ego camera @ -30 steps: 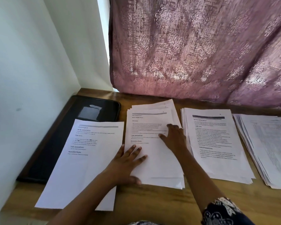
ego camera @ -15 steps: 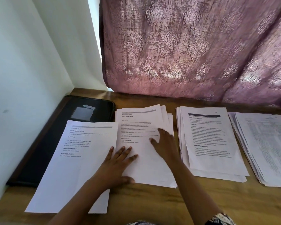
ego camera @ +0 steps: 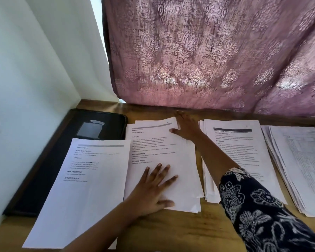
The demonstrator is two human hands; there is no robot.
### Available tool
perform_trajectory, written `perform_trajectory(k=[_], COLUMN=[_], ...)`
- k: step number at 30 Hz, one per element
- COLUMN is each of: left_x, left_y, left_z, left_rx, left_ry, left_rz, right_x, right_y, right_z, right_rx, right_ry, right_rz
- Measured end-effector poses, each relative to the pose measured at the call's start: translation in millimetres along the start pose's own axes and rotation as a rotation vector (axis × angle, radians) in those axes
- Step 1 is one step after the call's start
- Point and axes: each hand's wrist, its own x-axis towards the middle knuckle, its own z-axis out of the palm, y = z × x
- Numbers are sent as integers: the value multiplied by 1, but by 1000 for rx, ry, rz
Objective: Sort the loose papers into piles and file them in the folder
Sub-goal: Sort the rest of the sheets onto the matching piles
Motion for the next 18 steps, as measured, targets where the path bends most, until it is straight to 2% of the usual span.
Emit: perform_trajectory(k=[4, 9, 13, 16, 18], left_x=[15, 19, 16, 6, -8], left_y=[-18, -24, -20, -23, -41], left_z=[3, 11, 15, 1, -15], left_rx=[26, 28, 43, 13, -106], left_ry=[37, 98, 188, 316, 447], left_rz=[-11, 60, 71, 19, -150], right_x=[10, 13, 6, -10, -33], right_y=[13, 19, 19, -4, -40], right_z=[9, 10, 12, 7, 4], right_rx=[67, 253, 200, 111, 333], right_ry=[18, 66, 40, 289, 431], right_rz=[55, 75, 62, 48, 46])
